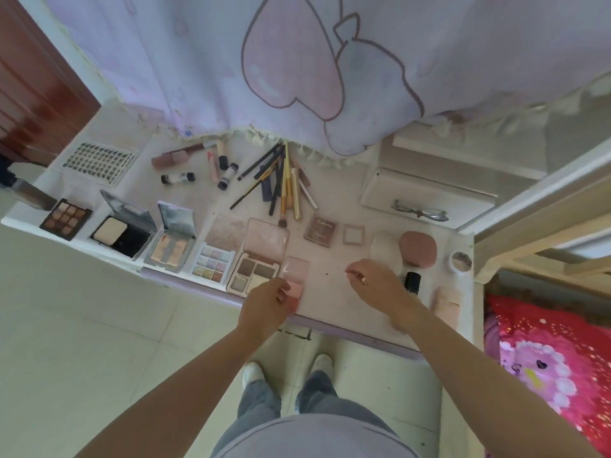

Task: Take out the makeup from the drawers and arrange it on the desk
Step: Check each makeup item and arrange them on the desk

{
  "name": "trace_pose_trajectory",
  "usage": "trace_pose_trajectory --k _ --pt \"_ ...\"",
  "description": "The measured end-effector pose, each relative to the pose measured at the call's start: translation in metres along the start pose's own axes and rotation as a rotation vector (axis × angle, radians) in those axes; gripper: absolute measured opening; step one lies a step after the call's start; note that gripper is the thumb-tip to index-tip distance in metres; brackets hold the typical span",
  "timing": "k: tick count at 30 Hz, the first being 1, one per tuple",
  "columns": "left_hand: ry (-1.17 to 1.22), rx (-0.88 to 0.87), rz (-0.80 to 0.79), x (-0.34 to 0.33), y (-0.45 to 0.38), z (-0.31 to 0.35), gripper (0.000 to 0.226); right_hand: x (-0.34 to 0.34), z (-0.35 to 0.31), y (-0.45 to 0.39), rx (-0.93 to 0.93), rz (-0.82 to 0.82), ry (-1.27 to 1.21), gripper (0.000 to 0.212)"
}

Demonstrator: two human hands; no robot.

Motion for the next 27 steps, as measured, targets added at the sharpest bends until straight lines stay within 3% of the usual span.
trace_pose_trajectory --k 7,12,17,27 --pt "-0.411 -0.230 -0.251 -0.051 -0.032 0.057 0.032 0.027 0.081 0.053 -0.383 0.167 -0.148 0.020" --pt "-0.710 -0.227 -0.296 -0.092 -0.045 0.060 0.054 0.028 0.102 0.045 -0.410 0.143 -0.242 0.032" --pt "-0.769 -0.210 -0.266 -0.099 -0.042 0.052 0.058 0.027 0.105 0.031 -0.459 0.066 -0.290 0.042" --pt "-0.649 -0.151 -0.386 -0.090 -0.041 0.059 0.061 0.042 0.097 0.016 -0.405 -0.017 -0.206 0.022"
Point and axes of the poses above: each hand's wrist, its own y-axis away from the middle knuckle, its own x-axis out of the back of the hand, z = x × y, the point moved 2 cm from there along -y, towards the middle knuckle, and after that the axes turned 15 degrees about -z, right-handed, at the moved point
